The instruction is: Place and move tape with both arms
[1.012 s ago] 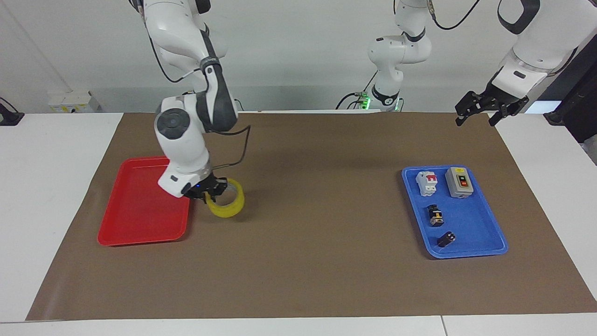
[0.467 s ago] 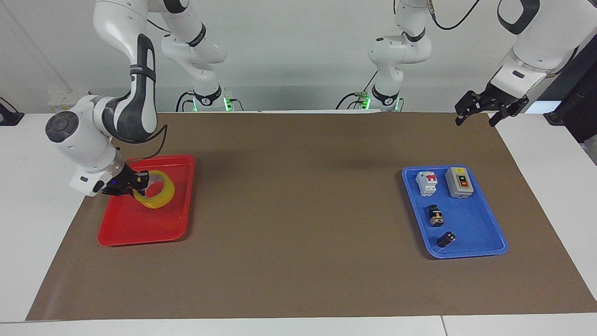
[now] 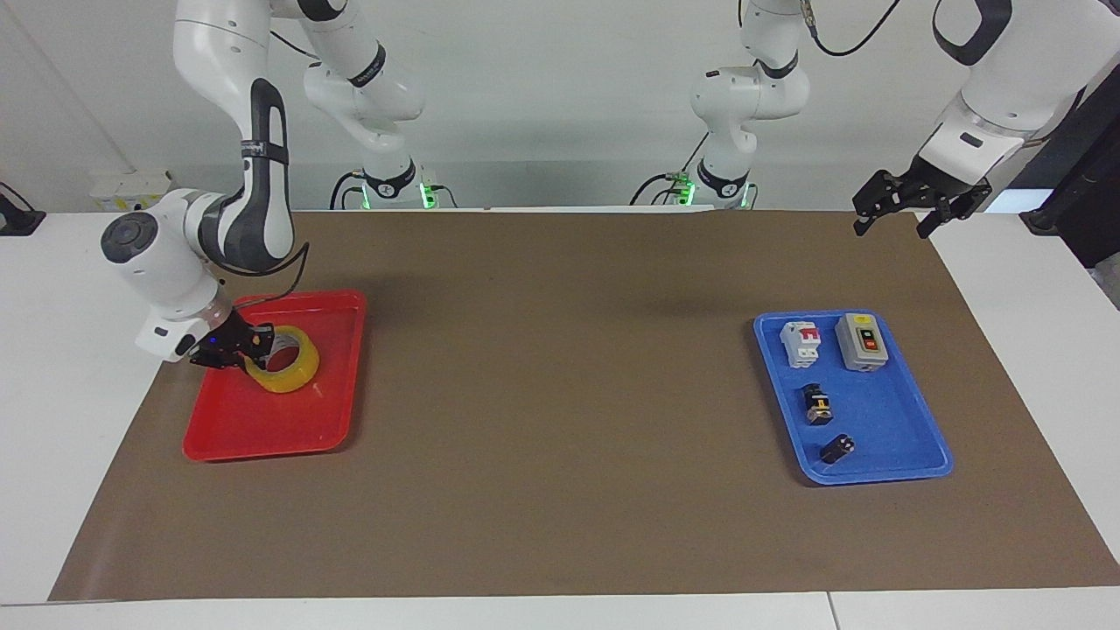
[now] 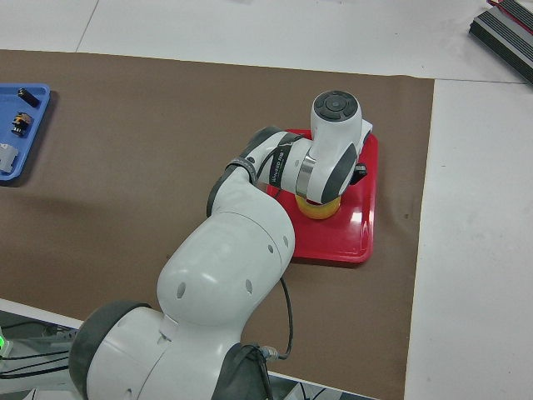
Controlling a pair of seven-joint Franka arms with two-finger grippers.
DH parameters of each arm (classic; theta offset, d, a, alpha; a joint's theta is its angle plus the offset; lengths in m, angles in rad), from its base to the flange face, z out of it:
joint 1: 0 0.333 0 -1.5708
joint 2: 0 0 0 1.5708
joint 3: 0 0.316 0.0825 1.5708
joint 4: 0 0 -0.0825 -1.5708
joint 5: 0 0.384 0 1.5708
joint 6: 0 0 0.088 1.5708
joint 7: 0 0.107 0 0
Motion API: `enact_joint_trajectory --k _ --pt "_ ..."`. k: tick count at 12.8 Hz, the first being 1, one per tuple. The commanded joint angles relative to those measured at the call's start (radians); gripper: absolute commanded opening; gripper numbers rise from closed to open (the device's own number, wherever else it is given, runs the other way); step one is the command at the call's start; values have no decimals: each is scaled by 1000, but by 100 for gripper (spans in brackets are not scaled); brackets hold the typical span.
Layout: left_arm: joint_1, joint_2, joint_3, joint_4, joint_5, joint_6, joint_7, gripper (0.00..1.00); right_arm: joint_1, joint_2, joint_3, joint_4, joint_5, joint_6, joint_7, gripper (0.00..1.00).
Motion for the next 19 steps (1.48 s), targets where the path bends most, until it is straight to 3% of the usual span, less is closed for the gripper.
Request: enact_joint_trajectory --k 1,2,5,9,13,16,19 --pt "1 -28 -1 -31 10 7 7 100 -2 -27 6 -25 2 4 25 29" --pt "1 -27 -1 -30 10 7 7 100 -2 -33 6 -22 2 -2 25 99" --pt "1 -39 -1 -28 24 7 4 100 9 -80 6 56 2 -97 28 100" --pt "1 -41 -1 -30 24 4 4 100 24 -123 14 305 -6 -414 66 100" --pt "3 -42 0 -30 25 1 4 100 26 -261 17 352 -9 -588 187 100" --pt "1 -47 -3 -30 53 4 4 100 55 -245 21 472 -76 -695 236 100" --pt "8 -48 -4 -31 53 6 6 100 102 -205 32 560 -78 -827 432 100"
